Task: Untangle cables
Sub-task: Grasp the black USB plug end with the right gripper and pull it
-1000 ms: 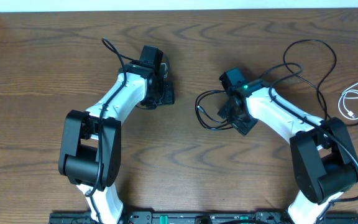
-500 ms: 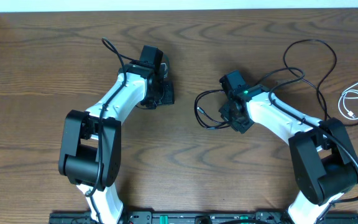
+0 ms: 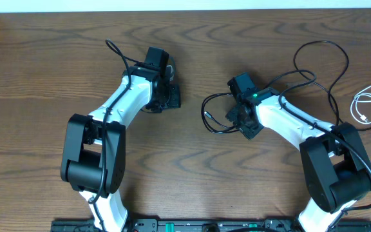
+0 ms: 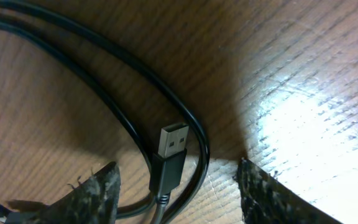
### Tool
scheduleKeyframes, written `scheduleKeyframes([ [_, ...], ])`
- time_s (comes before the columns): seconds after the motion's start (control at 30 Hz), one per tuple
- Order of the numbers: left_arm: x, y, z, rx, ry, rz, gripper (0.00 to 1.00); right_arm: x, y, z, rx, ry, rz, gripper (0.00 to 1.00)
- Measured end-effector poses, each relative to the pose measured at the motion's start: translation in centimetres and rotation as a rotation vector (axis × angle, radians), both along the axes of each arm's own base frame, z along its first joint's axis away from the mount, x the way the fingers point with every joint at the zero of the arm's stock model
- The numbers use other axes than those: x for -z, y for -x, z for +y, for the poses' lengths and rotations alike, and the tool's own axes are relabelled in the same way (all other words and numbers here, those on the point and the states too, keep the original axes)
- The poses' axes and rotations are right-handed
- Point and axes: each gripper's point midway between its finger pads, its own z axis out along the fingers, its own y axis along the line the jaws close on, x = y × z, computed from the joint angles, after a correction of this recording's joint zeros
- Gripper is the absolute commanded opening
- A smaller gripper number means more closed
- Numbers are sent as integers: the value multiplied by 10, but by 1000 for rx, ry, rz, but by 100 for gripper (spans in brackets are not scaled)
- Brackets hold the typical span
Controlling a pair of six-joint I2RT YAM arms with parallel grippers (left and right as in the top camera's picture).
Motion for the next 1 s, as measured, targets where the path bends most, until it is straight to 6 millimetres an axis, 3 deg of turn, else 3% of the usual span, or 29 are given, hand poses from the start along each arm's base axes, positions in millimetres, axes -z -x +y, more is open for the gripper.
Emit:
scheduleKeyframes([
  [0.1, 0, 0, 0, 0, 0, 0, 48, 0, 1, 3, 4, -2, -1, 63],
  [0.27, 0, 0, 0, 0, 0, 0, 49, 0, 4, 9, 1, -4, -1, 53],
  [0.4, 0, 0, 0, 0, 0, 0, 48, 0, 7, 13, 10, -7, 4, 33],
  [0.63, 0, 0, 0, 0, 0, 0, 48, 1, 8, 12, 19, -5, 8, 15],
  [0.73, 0, 0, 0, 0, 0, 0, 48, 2, 9, 12, 6, -2, 7, 1],
  [1.0, 0, 0, 0, -1, 0, 0, 48, 1, 0, 1, -45, -11, -4, 1],
])
